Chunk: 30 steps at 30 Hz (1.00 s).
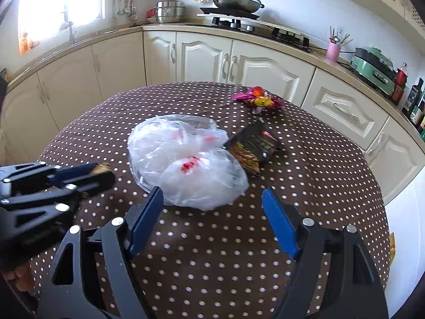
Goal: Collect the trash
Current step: 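Grasp the brown bread crust with the left gripper while the right grasps the clear plastic bag, then carry both items over the blue bin and open both grippers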
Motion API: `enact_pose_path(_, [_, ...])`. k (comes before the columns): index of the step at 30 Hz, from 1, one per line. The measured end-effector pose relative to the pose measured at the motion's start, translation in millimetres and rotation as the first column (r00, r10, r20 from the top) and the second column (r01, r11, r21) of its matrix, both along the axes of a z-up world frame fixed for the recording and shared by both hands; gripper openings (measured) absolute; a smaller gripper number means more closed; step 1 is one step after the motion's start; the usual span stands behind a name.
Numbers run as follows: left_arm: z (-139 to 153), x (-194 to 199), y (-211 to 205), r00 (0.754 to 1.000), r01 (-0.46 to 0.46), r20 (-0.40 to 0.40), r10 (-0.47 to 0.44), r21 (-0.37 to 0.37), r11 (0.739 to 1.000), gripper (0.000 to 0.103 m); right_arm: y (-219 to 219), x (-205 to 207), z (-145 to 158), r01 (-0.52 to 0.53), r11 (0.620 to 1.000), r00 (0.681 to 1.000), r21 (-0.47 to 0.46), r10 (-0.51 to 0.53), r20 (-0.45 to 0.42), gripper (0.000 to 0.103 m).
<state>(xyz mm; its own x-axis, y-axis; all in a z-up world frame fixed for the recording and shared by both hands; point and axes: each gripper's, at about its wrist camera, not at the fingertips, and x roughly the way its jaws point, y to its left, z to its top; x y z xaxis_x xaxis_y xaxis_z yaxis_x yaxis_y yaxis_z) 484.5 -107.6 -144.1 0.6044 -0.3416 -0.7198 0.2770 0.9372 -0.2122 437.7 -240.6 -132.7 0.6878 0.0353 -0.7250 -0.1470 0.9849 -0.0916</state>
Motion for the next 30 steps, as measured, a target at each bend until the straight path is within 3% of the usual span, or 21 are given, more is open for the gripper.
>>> enact_pose_path(5, [8,-8,23,0.999,-0.040,0.021,0.040,-0.006,0.999,0.023,13,16,-10,-0.015,0.999,0.999,-0.037,0.014,-0.042,0.075])
enact_pose_path(6, [10,-11,27,0.999,-0.045,0.024,0.045,-0.010,0.999,0.023,13,17,-11,-0.014,0.999,0.999,-0.035,0.013,-0.044,0.070])
enact_pose_path(9, [13,-19,39,0.999,-0.048,0.023,0.049,-0.035,0.998,0.023,12,15,-9,-0.018,1.000,0.999,-0.007,0.018,-0.052,0.024])
enact_pose_path(12, [17,-29,50,0.998,-0.051,0.034,0.053,-0.051,0.997,0.023,14,5,1,-0.017,1.000,1.000,-0.012,0.017,-0.023,0.003])
enact_pose_path(21, [38,-70,93,0.993,-0.084,0.075,0.091,-0.101,0.991,0.023,46,-38,41,-0.078,0.997,0.995,0.012,0.077,0.071,0.000])
enact_pose_path(30, [58,-124,165,0.974,-0.179,0.118,0.194,-0.129,0.975,0.023,125,-77,73,-0.227,0.974,0.966,0.027,0.222,0.133,0.000])
